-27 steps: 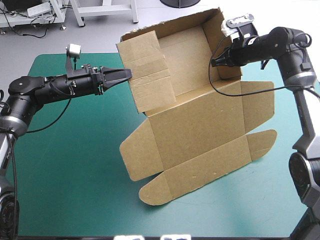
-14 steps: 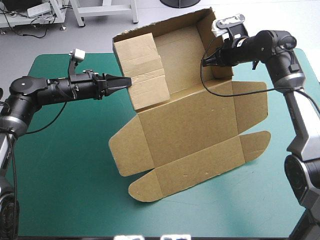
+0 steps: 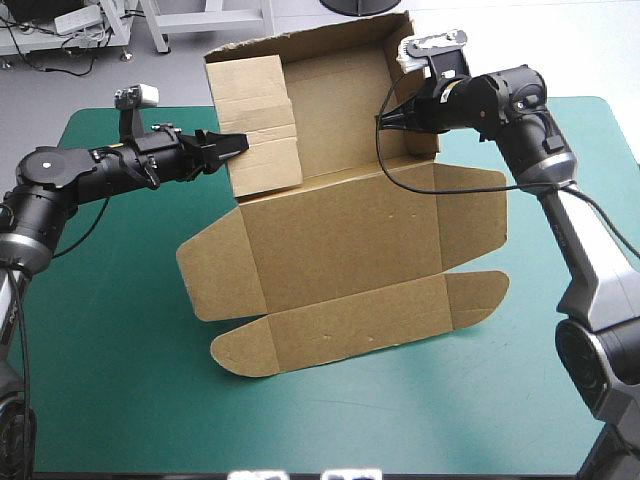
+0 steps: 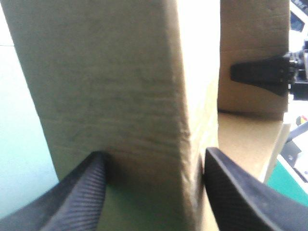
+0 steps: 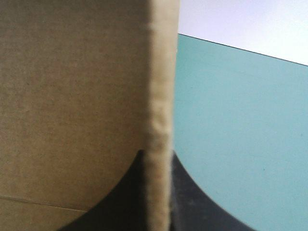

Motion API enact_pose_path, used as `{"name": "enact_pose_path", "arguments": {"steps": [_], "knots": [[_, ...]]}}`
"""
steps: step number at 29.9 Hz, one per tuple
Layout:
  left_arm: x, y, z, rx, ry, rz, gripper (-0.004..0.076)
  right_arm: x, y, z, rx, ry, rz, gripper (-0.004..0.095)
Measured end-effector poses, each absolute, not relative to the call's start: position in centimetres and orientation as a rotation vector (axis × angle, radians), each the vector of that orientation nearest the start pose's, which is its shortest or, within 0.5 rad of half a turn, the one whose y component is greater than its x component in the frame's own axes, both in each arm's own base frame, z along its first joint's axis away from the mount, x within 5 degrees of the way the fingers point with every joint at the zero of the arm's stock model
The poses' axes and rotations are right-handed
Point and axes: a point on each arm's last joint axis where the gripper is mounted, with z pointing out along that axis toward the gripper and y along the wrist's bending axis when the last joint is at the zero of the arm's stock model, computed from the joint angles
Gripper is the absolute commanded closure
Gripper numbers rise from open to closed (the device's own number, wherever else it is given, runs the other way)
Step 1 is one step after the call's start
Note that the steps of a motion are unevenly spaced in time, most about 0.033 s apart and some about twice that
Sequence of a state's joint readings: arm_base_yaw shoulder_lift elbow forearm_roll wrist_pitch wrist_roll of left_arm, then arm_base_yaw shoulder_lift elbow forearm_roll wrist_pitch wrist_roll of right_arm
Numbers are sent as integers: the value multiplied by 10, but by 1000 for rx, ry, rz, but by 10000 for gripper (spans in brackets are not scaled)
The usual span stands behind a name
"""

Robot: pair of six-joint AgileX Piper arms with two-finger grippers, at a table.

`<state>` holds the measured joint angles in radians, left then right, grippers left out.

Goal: Fold the box

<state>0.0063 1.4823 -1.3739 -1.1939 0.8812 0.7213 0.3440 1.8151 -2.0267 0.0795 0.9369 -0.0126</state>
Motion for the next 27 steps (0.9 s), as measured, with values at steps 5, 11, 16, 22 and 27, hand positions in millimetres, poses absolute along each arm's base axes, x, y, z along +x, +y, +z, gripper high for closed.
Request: {"name": "enact_pose_path", "arguments": {"steps": [5, 11, 16, 22, 27], "knots": [[326, -75, 398, 227, 2004, -840, 295, 384, 151, 428, -362, 2192, 250, 929], [327, -92, 393, 238, 2037, -684, 322, 380, 158, 427, -360, 2194, 200, 929], [328, -105, 393, 211, 2026, -579, 343, 380, 158, 426, -352, 2203, 195, 930], [331, -108, 398, 145, 1961, -545, 409, 381, 160, 425, -334, 2213, 224, 932], [332, -105, 399, 139, 1945, -512, 497, 385, 169, 414, -350, 2241, 250, 932]]}}
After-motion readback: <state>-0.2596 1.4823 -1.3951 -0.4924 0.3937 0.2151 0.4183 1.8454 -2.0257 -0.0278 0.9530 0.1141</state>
